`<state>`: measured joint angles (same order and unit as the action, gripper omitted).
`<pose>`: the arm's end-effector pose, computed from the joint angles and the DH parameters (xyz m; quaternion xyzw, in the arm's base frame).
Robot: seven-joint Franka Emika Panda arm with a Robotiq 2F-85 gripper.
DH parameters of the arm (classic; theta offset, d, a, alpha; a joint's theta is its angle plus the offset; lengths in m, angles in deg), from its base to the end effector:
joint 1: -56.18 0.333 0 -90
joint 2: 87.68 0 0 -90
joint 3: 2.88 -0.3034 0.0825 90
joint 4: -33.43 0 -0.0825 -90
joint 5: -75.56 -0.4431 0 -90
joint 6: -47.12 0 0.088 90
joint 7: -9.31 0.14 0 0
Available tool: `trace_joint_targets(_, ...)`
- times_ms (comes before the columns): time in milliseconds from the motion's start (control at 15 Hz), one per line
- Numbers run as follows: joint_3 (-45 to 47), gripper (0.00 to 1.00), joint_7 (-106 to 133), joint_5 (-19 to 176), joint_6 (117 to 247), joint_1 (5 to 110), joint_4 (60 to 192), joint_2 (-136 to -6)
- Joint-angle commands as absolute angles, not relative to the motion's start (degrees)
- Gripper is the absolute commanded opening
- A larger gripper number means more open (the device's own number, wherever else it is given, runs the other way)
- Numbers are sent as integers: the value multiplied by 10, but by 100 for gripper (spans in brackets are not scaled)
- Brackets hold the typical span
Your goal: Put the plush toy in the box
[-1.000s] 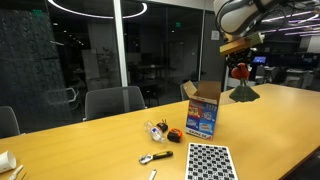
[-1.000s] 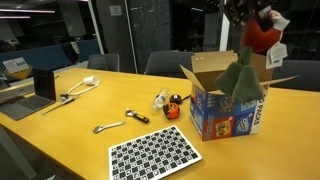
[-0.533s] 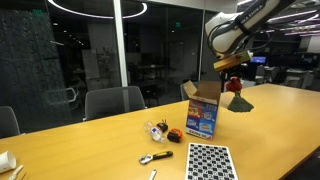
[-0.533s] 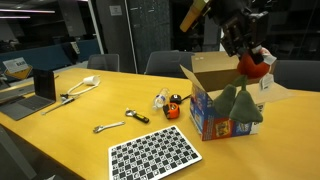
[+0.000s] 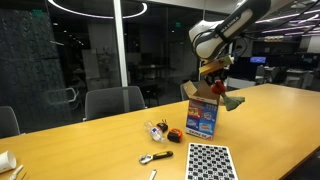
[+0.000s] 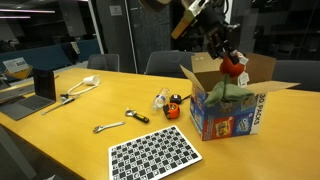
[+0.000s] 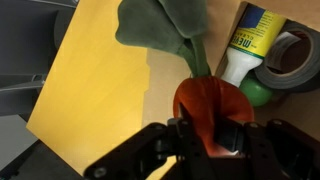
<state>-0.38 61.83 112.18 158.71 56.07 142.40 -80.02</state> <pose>0.6360 -0.0869 0.3683 0.8994 -0.3247 0.0841 0.2802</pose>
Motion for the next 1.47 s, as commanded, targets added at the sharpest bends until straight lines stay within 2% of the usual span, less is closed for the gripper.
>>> trace_joint_targets(0,-9,40,599,1112,1563,575,1371,-760)
trace_joint_targets(133,-10,50,592,1109,1562,582,1360,-747)
trace_joint_targets(467,-8,90,575,1101,1556,591,1343,-728)
trace_joint_targets(600,-7,100,570,1097,1551,592,1338,-727)
trace_joint_targets(867,0,100,566,1120,1507,594,1349,-774)
trace_joint_targets(1200,-12,100,510,1094,1447,584,1407,-913)
trace_joint_targets(1400,-21,100,435,1033,1474,582,1476,-1019)
